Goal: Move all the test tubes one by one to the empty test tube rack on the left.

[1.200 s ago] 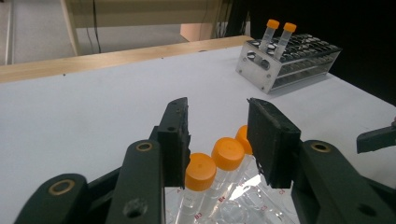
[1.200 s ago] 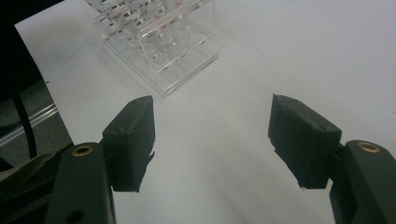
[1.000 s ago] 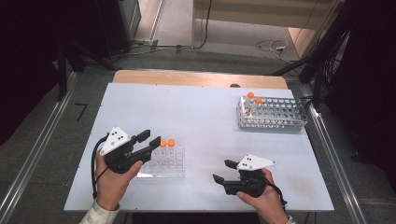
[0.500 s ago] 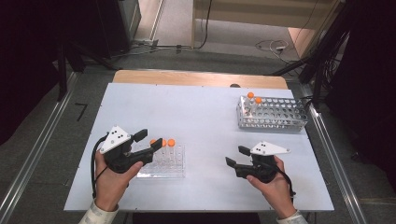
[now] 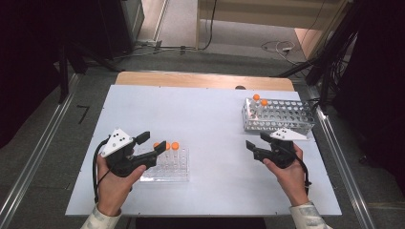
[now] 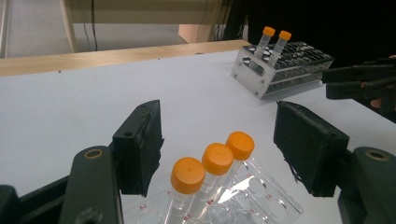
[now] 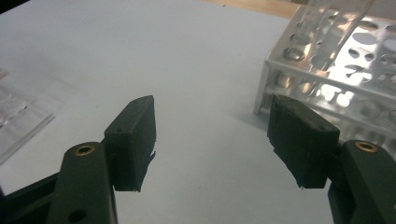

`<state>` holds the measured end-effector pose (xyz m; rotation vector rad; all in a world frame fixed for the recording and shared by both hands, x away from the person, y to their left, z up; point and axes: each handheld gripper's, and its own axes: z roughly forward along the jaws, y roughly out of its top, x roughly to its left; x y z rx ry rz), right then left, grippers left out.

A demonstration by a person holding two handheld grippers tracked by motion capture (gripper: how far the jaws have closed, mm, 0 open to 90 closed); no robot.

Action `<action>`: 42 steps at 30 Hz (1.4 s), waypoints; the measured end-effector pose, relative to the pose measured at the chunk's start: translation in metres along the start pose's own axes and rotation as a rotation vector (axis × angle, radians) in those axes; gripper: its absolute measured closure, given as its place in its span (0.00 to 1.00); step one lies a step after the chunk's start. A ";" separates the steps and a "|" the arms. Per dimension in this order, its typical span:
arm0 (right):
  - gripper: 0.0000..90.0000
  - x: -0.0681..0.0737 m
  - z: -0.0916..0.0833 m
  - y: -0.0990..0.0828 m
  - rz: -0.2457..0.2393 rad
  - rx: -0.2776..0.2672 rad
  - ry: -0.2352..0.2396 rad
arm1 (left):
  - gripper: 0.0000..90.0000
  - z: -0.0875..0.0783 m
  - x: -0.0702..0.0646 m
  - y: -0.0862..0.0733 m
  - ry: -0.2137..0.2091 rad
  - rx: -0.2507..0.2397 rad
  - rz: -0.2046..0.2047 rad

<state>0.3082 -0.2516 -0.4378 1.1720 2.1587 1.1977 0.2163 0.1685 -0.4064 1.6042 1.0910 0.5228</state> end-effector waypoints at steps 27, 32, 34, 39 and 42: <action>0.49 -0.062 0.055 0.041 0.039 0.004 -0.206 | 0.35 0.000 0.000 0.000 -0.003 -0.008 -0.004; 0.55 -0.067 0.063 0.045 0.047 0.007 -0.210 | 0.35 0.001 0.000 -0.001 -0.006 -0.005 -0.003; 0.58 -0.068 0.066 0.046 0.039 0.015 -0.209 | 0.35 0.001 0.000 -0.001 -0.006 -0.006 -0.003; 0.63 -0.070 0.073 0.050 0.043 0.026 -0.207 | 0.35 0.001 0.001 0.000 -0.005 -0.010 -0.004; 0.67 -0.071 0.076 0.053 0.043 0.028 -0.205 | 0.35 0.000 0.001 0.000 -0.006 -0.011 -0.003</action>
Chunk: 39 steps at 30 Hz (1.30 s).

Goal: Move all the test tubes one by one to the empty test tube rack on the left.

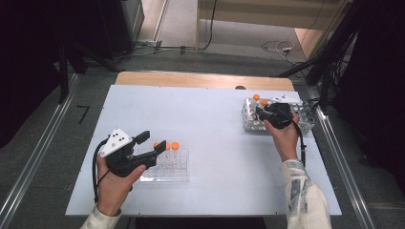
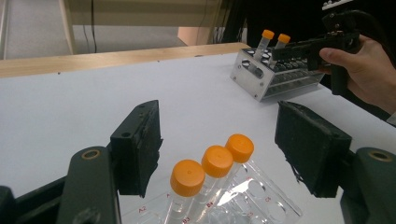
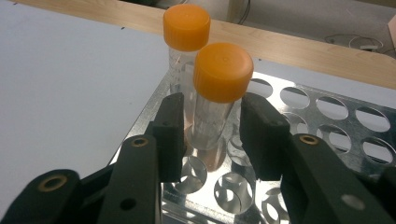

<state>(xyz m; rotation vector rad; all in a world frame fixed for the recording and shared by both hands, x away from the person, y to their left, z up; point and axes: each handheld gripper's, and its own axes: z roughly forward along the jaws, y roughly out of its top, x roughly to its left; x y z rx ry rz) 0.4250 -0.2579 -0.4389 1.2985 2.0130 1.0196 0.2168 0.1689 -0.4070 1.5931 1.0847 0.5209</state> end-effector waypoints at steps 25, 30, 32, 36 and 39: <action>0.80 -0.003 -0.030 0.025 -0.004 -0.082 0.033 | 0.34 -0.002 0.000 0.001 0.004 -0.005 0.000; 0.80 -0.003 -0.048 0.030 -0.011 -0.105 0.043 | 0.34 -0.003 0.000 0.002 0.005 -0.006 0.004; 0.80 -0.002 -0.055 0.029 -0.020 -0.111 0.046 | 0.34 -0.003 -0.001 0.002 0.005 -0.006 0.004; 0.80 0.001 -0.068 0.025 -0.027 -0.121 0.064 | 0.34 -0.003 -0.002 0.002 0.002 -0.002 0.009; 0.80 0.004 -0.076 0.017 -0.036 -0.117 0.089 | 0.34 -0.003 -0.004 0.002 0.000 -0.004 0.010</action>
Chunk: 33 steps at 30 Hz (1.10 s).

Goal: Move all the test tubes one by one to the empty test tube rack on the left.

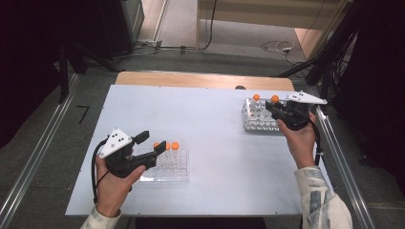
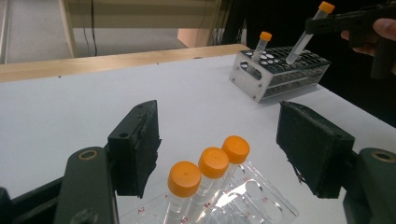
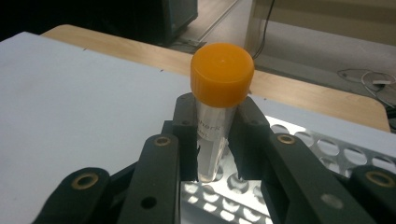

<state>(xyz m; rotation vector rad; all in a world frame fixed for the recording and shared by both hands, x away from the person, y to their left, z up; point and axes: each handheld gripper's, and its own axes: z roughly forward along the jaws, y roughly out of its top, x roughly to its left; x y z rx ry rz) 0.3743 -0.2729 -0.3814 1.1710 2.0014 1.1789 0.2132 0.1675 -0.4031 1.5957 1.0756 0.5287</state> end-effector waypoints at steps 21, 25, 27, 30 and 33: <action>0.80 0.076 -0.036 -0.049 -0.066 0.050 0.215 | 0.34 0.002 -0.018 0.001 -0.053 0.010 0.035; 0.80 0.091 -0.036 -0.054 -0.092 0.064 0.249 | 0.34 0.002 -0.022 0.000 -0.067 0.013 0.040; 0.80 0.097 -0.036 -0.057 -0.108 0.075 0.267 | 0.34 0.003 -0.023 0.000 -0.073 0.020 0.044; 0.80 0.107 -0.036 -0.061 -0.124 0.089 0.293 | 0.34 0.004 -0.027 -0.001 -0.087 0.028 0.052; 0.80 0.116 -0.037 -0.063 -0.141 0.100 0.316 | 0.34 0.006 -0.033 -0.003 -0.104 0.035 0.060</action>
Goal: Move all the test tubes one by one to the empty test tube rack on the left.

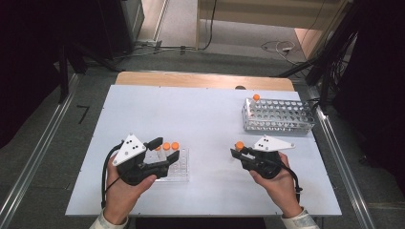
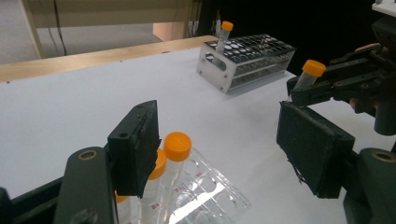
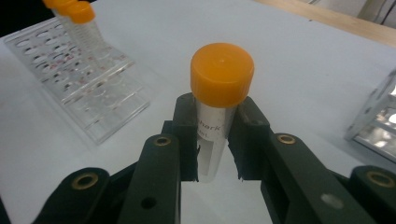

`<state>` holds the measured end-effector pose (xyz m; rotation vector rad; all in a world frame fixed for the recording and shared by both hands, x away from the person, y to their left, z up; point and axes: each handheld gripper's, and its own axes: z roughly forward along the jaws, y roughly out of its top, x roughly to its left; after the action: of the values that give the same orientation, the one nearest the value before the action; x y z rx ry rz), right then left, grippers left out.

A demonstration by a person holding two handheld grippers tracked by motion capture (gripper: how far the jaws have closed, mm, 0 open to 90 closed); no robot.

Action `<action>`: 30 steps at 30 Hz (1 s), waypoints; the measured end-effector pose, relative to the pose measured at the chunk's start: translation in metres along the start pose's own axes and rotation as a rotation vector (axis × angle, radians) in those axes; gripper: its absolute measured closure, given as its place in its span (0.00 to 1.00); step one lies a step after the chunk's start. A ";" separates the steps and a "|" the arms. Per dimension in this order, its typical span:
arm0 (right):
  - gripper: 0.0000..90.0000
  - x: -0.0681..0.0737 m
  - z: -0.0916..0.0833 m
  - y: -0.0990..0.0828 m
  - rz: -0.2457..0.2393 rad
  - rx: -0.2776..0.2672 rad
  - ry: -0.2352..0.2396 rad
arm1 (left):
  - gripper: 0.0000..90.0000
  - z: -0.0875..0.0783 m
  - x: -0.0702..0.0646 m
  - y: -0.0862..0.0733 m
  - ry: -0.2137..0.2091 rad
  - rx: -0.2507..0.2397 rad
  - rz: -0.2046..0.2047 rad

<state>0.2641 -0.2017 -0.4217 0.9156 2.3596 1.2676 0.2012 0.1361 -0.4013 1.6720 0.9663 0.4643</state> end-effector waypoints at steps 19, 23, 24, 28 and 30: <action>0.80 0.052 0.024 -0.005 -0.104 0.051 0.145 | 0.37 0.029 -0.040 -0.013 -0.144 0.066 0.066; 0.80 0.059 0.027 -0.005 -0.111 0.056 0.164 | 0.39 0.036 -0.047 -0.016 -0.162 0.082 0.077; 0.80 0.060 0.028 -0.006 -0.115 0.059 0.169 | 0.39 0.037 -0.048 -0.017 -0.166 0.087 0.083; 0.80 0.066 0.033 -0.007 -0.124 0.072 0.184 | 0.45 0.042 -0.051 -0.018 -0.179 0.098 0.090; 0.80 0.069 0.034 -0.007 -0.126 0.076 0.188 | 0.48 0.043 -0.051 -0.019 -0.183 0.097 0.088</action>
<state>0.2279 -0.1378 -0.4447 0.6821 2.5807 1.2718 0.1955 0.0712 -0.4246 1.8162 0.7945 0.3200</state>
